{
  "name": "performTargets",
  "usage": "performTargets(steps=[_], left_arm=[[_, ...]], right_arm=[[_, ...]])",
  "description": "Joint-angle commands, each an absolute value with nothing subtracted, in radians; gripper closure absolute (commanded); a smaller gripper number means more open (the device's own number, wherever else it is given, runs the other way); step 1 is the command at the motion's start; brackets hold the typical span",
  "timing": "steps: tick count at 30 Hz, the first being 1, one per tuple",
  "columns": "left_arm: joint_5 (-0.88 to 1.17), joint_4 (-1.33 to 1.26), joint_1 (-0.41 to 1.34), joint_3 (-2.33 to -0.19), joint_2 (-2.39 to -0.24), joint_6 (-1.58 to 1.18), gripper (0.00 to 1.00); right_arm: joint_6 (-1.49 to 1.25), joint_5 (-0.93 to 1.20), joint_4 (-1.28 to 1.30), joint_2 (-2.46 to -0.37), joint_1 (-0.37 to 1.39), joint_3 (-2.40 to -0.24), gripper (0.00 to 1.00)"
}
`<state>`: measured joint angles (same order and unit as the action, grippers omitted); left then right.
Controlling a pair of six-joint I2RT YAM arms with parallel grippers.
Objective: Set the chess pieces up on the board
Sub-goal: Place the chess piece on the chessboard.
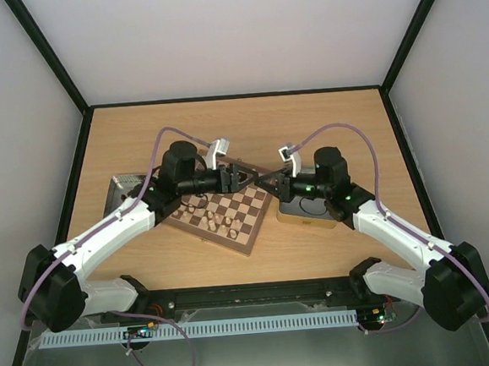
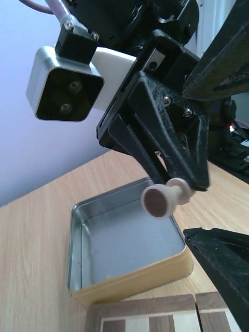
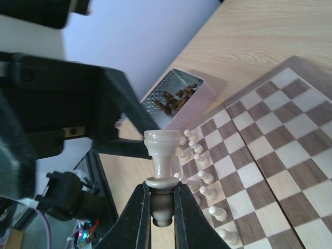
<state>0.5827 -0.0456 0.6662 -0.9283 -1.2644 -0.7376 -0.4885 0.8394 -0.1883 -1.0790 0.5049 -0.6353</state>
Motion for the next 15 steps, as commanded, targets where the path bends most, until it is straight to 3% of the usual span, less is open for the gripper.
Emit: performTargets(steps=[1,8,15], left_arm=[[0.673,-0.105,0.658,-0.921,-1.293,-0.785,0.33],[0.603,-0.129,0.654,-0.896,-1.304,-0.849,0.52],[0.652,-0.235,0.653,-0.847,-1.324,-0.926,0.84]], right_arm=[[-0.398,0.948,-0.169,-1.082,0.525,-0.695,0.97],[-0.387,0.965,-0.148,-1.083,0.532,-0.699,0.97],[-0.425,0.937,-0.174,-1.082,0.537,-0.701,0.93]])
